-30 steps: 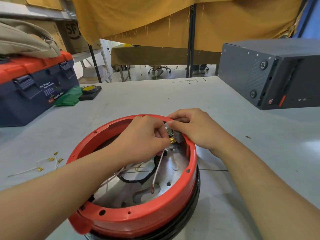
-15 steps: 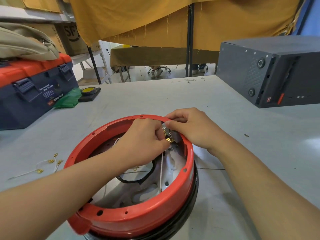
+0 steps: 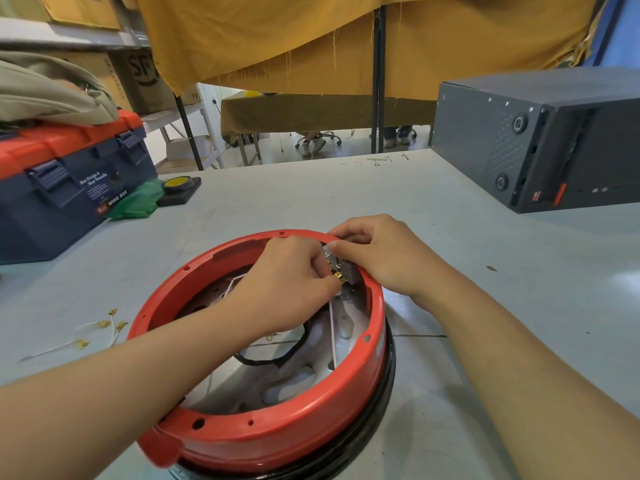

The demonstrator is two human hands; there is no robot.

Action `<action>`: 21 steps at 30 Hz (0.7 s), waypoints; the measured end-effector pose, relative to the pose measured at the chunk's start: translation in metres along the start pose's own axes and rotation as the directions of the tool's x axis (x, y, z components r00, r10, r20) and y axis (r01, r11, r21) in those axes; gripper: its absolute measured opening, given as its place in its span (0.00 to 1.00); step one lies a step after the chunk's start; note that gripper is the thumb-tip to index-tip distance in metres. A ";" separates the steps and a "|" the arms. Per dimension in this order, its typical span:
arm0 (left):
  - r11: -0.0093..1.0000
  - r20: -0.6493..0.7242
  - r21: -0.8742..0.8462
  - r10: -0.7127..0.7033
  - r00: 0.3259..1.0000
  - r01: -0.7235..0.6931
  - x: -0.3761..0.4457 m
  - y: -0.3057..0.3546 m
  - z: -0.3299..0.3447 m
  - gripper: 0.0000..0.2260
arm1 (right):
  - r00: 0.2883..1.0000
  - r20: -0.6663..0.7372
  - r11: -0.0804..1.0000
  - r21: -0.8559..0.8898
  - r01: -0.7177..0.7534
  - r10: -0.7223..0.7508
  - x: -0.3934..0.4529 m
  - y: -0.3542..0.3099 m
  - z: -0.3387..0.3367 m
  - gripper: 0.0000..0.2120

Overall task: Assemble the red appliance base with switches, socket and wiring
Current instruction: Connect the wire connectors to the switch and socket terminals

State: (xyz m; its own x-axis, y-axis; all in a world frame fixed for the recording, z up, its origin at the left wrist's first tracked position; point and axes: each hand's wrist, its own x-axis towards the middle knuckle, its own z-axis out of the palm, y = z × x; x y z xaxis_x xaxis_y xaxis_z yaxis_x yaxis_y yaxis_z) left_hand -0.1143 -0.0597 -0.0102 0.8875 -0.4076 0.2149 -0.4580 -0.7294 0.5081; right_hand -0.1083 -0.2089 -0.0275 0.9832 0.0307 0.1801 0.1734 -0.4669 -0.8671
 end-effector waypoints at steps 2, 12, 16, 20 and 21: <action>1.000 -0.004 -0.004 0.009 1.000 -0.009 0.000 0.000 0.000 0.03 | 1.000 0.000 1.000 0.002 0.005 -0.005 -0.001 0.000 0.000 0.07; 0.999 -0.027 -0.038 0.022 0.999 -0.023 0.005 -0.004 0.004 0.04 | 1.000 -0.009 1.000 -0.027 0.011 -0.011 -0.003 -0.003 0.000 0.08; 0.994 0.076 -0.108 0.001 0.997 0.007 0.008 -0.007 -0.002 0.03 | 1.000 0.000 0.999 -0.044 0.009 -0.009 -0.002 -0.004 0.000 0.08; 0.977 0.218 -0.214 0.024 0.976 0.024 0.007 -0.014 -0.014 0.05 | 1.000 0.012 0.999 -0.038 0.011 -0.010 -0.001 -0.002 -0.001 0.08; 0.976 0.238 -0.218 0.039 0.971 0.014 0.006 -0.016 -0.017 0.06 | 1.000 0.015 0.999 -0.035 0.008 -0.008 -0.001 -0.001 -0.002 0.08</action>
State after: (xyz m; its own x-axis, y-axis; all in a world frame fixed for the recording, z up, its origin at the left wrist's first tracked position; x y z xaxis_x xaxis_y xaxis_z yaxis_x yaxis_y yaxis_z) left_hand -0.1007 -0.0415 -0.0029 0.8315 -0.5547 0.0300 -0.4235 -0.5980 0.6805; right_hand -0.1097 -0.2097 -0.0259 0.9825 0.0473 0.1801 0.1795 -0.4976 -0.8486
